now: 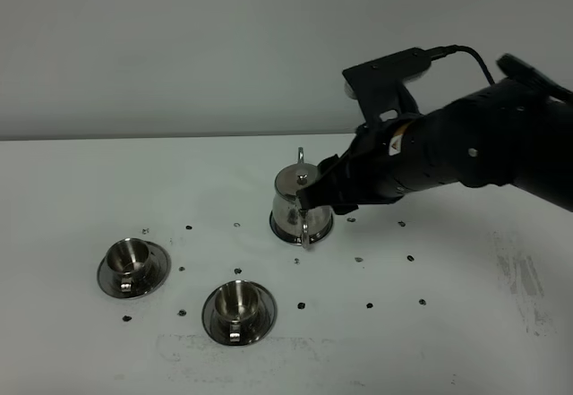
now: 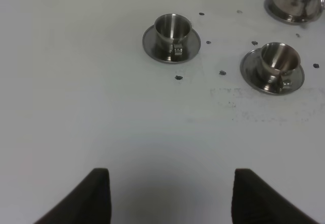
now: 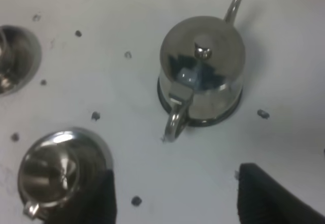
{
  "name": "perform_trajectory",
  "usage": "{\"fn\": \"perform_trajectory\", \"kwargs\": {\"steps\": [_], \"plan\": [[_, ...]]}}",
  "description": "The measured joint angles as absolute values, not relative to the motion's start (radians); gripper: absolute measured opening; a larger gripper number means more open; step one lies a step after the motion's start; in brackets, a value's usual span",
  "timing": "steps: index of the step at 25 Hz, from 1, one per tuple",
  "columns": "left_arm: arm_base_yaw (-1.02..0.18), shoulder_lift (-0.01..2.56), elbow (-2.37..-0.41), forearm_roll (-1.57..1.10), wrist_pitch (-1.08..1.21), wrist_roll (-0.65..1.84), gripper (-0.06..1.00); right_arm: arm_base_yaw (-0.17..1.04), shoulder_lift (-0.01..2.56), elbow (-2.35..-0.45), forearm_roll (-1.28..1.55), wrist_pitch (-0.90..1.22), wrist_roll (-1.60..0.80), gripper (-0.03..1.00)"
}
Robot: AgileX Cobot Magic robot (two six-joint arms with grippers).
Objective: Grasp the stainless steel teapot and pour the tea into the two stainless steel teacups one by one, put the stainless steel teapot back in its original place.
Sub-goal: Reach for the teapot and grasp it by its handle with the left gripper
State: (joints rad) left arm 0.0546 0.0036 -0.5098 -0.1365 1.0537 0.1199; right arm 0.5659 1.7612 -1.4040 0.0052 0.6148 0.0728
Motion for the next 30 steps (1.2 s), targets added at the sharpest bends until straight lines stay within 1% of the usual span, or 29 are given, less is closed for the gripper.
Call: {"fn": "perform_trajectory", "kwargs": {"steps": [6, 11, 16, 22, 30], "plan": [[0.055, 0.004, -0.510, -0.137, 1.054, 0.120, 0.57, 0.620, 1.940, -1.632, -0.125, 0.799, 0.238, 0.53], [0.055, 0.004, -0.510, -0.137, 1.054, 0.120, 0.57, 0.615, 2.057, -1.832, -0.205, 0.973, 0.316, 0.53], [0.055, 0.004, -0.510, -0.137, 1.054, 0.120, 0.57, 0.602, 2.145, -2.000, -0.238, 1.071, 0.360, 0.53], [0.055, 0.004, -0.510, -0.137, 1.054, 0.121, 0.57, 0.601, 2.199, -2.053, -0.245, 1.165, 0.382, 0.53], [0.055, 0.004, -0.510, -0.137, 1.054, 0.121, 0.57, 0.601, 2.232, -2.058, -0.181, 1.155, 0.450, 0.55]]}}
